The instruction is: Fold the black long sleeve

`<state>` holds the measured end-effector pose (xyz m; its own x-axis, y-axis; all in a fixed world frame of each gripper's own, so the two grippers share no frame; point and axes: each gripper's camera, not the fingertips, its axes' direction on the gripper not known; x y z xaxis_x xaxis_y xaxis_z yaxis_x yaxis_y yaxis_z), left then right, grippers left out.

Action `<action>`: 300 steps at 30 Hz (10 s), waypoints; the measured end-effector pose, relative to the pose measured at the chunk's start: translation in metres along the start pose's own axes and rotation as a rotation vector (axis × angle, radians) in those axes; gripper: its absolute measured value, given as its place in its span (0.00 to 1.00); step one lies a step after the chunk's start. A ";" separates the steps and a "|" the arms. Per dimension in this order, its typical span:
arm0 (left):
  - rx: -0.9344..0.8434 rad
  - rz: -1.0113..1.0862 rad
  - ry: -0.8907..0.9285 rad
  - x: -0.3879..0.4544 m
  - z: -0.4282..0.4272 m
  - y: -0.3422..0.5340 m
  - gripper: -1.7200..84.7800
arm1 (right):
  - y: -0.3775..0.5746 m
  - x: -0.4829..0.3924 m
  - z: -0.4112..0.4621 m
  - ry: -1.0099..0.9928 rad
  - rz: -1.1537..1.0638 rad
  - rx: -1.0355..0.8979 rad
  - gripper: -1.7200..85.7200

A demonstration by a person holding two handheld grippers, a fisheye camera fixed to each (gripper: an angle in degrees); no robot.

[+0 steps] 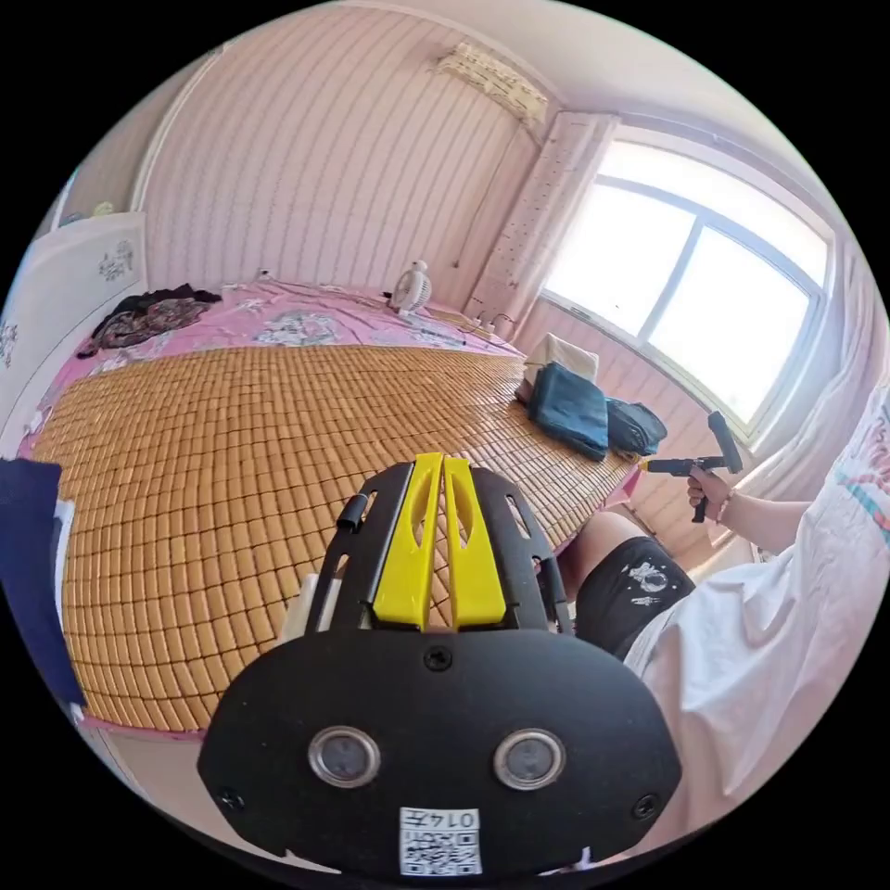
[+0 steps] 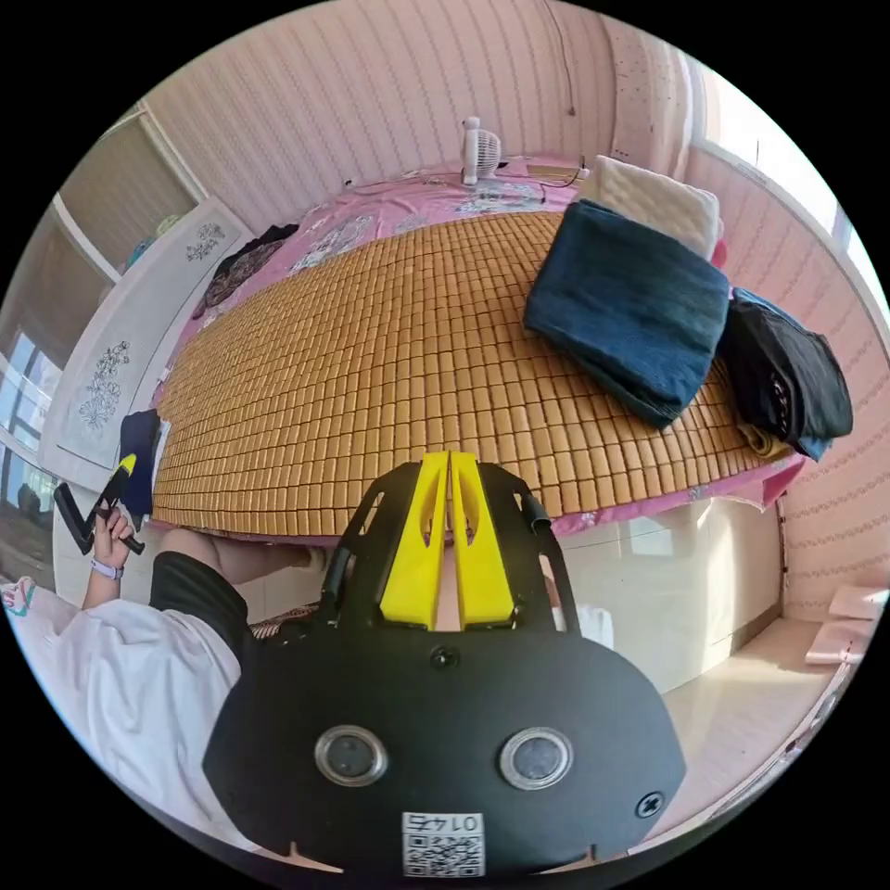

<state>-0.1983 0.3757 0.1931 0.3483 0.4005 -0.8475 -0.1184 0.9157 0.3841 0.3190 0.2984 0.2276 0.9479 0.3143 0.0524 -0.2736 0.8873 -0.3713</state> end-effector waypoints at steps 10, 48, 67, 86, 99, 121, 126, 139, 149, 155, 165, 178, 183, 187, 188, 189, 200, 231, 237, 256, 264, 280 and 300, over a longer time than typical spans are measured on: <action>-0.120 0.465 0.421 0.190 0.172 -0.047 0.01 | 0.123 0.144 -0.020 -0.053 0.238 0.084 0.03; 0.018 0.719 0.338 0.478 0.443 -0.089 0.10 | 0.110 0.382 -0.132 -0.488 0.053 0.777 0.02; 0.124 0.189 -0.127 0.105 0.059 -0.056 0.01 | -0.010 -0.001 -0.076 -0.937 -0.569 0.538 0.02; -0.165 -0.550 -0.313 -0.158 -0.003 0.063 0.13 | -0.007 -0.212 0.152 -0.476 -0.652 -0.230 0.07; -0.351 -0.469 -0.320 -0.192 0.023 0.014 0.12 | -0.036 -0.369 0.239 -0.263 -0.896 -0.312 0.07; -0.383 -0.366 -0.399 -0.145 -0.003 -0.029 0.12 | -0.102 -0.192 0.156 -0.145 -0.271 -0.093 0.11; -0.381 -0.385 -0.388 -0.135 -0.016 -0.035 0.11 | -0.115 -0.191 0.179 -0.127 -0.205 -0.184 0.14; -0.436 -0.278 -0.444 -0.078 -0.038 -0.046 0.11 | -0.122 -0.204 0.217 0.079 -0.272 -0.218 0.14; -0.478 -0.343 -0.356 -0.058 -0.056 -0.030 0.04 | -0.078 -0.168 0.194 -0.032 -0.196 -0.191 0.04; -0.285 -0.367 -0.204 -0.041 -0.139 -0.033 0.02 | -0.049 -0.103 0.150 -0.266 -0.042 -0.114 0.03; 0.079 -0.259 -0.098 0.006 -0.299 -0.095 0.01 | -0.018 0.004 0.041 -0.826 0.025 0.121 0.03; 0.671 -0.077 -0.162 0.124 -0.542 -0.166 0.01 | -0.008 0.013 -0.186 -1.084 -0.308 0.627 0.03; 0.920 -0.009 -0.067 0.175 -0.613 -0.158 0.01 | 0.028 0.019 -0.280 -1.181 -0.404 0.916 0.03; 0.990 0.103 -0.131 0.225 -0.646 -0.158 0.01 | 0.087 0.012 -0.357 -0.999 -0.536 1.155 0.03; 0.984 0.100 -0.160 0.233 -0.650 -0.160 0.01 | 0.093 0.010 -0.363 -0.960 -0.548 1.163 0.03; 0.991 0.097 -0.165 0.236 -0.653 -0.159 0.01 | 0.099 0.005 -0.372 -0.892 -0.560 1.159 0.03; 1.045 0.153 -0.223 0.257 -0.669 -0.194 0.01 | 0.127 -0.009 -0.446 -0.834 -0.643 1.269 0.03; -0.046 -0.453 -0.255 -0.094 -0.256 -0.162 0.01 | -0.073 -0.065 -0.032 -0.524 -0.243 0.242 0.03; -0.265 -0.706 -0.140 -0.159 -0.194 -0.097 0.01 | -0.053 -0.047 0.076 -0.474 -0.075 -0.111 0.03; -0.446 -0.676 -0.166 -0.263 -0.123 -0.140 0.10 | -0.147 -0.081 0.119 -0.242 -0.133 -0.254 0.15; -0.520 -0.648 -0.154 -0.300 -0.096 -0.144 0.05 | -0.182 -0.094 0.133 -0.203 -0.141 -0.324 0.06; -0.591 -0.562 -0.213 -0.305 -0.128 -0.109 0.01 | -0.179 -0.060 0.093 -0.347 -0.205 -0.384 0.02; -0.359 -0.384 -0.027 -0.319 0.003 -0.200 0.05 | -0.298 -0.041 0.088 -0.214 -0.213 -0.130 0.10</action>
<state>-0.2832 0.0647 0.3876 0.4521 0.0373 -0.8912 -0.2876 0.9519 -0.1061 0.3472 0.0512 0.4178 0.9218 0.2023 0.3306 -0.0366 0.8946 -0.4454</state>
